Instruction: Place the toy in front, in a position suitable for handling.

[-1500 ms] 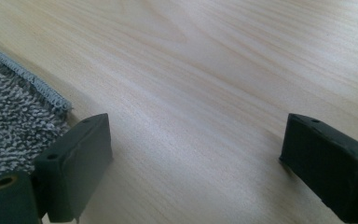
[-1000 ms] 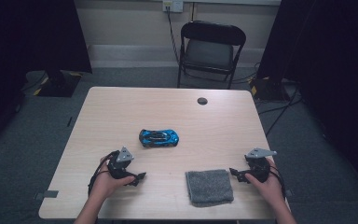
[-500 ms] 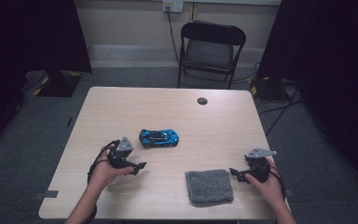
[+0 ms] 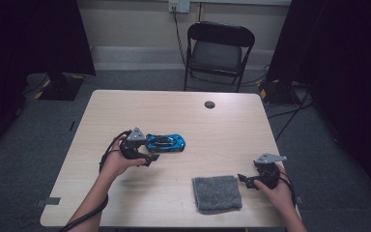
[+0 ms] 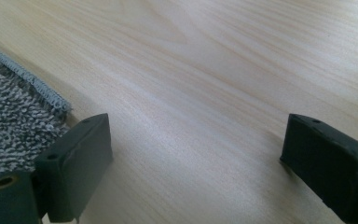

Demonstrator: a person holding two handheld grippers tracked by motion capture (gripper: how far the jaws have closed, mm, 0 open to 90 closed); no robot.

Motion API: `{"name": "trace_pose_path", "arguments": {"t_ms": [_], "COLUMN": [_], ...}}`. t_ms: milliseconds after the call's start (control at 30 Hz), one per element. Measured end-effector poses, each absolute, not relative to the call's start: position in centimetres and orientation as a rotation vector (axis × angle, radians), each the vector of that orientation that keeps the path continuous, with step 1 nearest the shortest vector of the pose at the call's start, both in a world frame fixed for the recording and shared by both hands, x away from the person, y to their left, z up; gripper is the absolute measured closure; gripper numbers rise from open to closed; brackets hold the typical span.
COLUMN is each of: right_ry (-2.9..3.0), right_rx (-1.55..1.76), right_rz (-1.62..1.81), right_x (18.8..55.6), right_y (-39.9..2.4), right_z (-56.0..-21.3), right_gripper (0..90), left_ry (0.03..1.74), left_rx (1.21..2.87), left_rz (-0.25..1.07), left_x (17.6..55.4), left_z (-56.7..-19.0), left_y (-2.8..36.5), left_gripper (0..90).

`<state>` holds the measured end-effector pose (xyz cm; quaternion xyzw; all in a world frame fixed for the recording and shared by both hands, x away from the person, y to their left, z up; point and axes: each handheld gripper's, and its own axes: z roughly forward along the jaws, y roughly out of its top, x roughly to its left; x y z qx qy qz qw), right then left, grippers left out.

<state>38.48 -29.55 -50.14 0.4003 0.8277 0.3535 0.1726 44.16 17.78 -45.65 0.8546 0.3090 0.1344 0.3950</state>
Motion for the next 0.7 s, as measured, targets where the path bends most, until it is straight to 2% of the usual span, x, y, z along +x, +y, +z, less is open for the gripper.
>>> {"name": "trace_pose_path", "arguments": {"t_ms": [700], "right_ry": [2.349], "right_rx": [1.135], "right_rz": [1.003], "right_x": [38.5], "right_y": [-29.6], "right_z": [-50.1], "right_gripper": [7.5], "left_ry": [0.726], "left_rx": [2.213], "left_rz": [0.366], "left_x": [48.6], "left_z": [-46.4], "left_y": [15.4], "left_gripper": [15.6]}}
